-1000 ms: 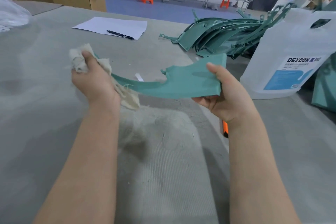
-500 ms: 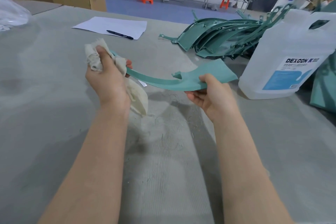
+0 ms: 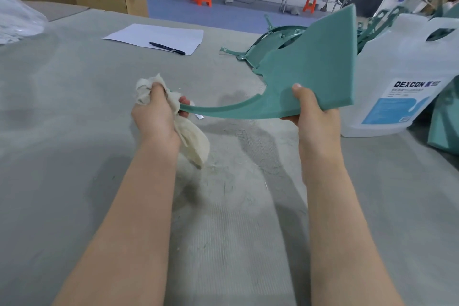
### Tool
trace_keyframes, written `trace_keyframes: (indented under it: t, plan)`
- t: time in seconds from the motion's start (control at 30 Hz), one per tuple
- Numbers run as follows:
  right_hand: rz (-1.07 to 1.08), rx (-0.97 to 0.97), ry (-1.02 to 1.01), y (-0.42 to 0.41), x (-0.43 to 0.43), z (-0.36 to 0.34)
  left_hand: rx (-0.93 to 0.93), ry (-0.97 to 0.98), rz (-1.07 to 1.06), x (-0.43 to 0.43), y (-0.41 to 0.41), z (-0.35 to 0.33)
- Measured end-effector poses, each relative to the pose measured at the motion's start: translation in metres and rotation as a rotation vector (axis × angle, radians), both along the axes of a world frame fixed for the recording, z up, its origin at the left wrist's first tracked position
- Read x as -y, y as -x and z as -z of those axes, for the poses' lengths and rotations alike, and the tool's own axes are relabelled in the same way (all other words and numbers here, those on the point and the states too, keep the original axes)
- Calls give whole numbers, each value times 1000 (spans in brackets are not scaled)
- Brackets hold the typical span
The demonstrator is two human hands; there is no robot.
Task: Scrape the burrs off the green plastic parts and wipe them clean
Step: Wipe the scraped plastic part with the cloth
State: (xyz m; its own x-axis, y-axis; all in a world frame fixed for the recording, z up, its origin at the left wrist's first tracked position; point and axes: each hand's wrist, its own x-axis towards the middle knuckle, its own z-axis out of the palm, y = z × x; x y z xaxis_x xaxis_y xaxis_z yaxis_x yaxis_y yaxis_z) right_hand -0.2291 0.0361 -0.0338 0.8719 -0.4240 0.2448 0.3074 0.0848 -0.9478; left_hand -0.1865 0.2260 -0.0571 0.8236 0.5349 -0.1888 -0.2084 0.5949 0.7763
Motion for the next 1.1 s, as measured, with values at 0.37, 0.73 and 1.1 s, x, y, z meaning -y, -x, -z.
trace_keyframes:
  t: [0.37,0.73,1.1]
  plan:
    - [121,29,-38,-6,14,0,181,331,345,-7,-2,4]
    - [104,56,31,0,9,-6,-81,-226,-122,-7,-2,-2]
    - [291,174,-163,2,8,-10,159,-476,257,8,4,-5]
